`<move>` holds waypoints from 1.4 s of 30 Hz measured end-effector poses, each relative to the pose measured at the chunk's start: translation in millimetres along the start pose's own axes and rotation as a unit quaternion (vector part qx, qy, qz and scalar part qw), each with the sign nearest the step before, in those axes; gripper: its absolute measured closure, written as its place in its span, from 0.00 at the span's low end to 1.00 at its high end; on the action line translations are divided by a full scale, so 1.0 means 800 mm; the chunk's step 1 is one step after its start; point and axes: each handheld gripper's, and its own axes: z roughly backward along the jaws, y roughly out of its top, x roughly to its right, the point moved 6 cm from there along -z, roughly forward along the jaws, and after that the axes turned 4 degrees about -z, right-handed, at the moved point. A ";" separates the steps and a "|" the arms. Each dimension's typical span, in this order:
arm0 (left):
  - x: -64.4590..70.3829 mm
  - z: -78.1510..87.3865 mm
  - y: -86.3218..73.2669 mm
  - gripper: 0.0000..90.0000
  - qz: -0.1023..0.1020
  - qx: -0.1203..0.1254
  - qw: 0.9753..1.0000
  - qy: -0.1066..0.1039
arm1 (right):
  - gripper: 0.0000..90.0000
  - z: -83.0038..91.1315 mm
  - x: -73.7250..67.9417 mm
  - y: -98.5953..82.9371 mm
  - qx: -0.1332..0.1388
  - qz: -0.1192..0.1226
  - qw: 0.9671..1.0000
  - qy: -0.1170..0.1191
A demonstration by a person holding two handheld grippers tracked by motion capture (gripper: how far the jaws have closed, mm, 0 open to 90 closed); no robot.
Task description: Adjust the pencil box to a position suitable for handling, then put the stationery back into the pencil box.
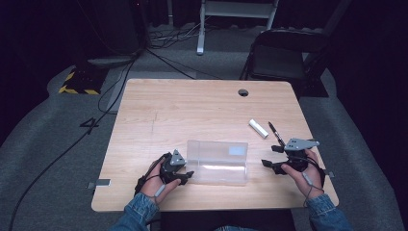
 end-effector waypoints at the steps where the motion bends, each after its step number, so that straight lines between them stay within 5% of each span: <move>1: 0.003 0.000 0.000 0.55 -0.001 -0.001 1.000 -0.002 | 0.26 0.001 0.001 0.000 0.000 0.000 1.000 -0.002; 11: 0.032 0.000 0.001 0.50 -0.021 -0.009 1.000 -0.020 | 0.26 0.006 0.010 0.000 0.004 -0.008 1.000 -0.010; 14: 0.036 0.000 0.004 0.37 -0.021 -0.010 1.000 -0.017 | 0.26 0.007 0.011 0.000 0.007 -0.008 1.000 -0.012; 21: 0.025 0.015 0.010 0.31 0.000 0.025 1.000 0.004 | 0.26 0.009 0.018 -0.001 0.006 -0.016 1.000 -0.020; 33: 0.010 0.018 0.002 0.33 0.033 0.026 0.999 0.033 | 0.26 0.018 0.035 0.010 0.020 -0.028 0.999 -0.036; 42: 0.008 0.016 0.003 0.34 0.032 0.031 0.998 0.035 | 0.26 0.023 0.044 0.015 0.026 -0.035 0.998 -0.044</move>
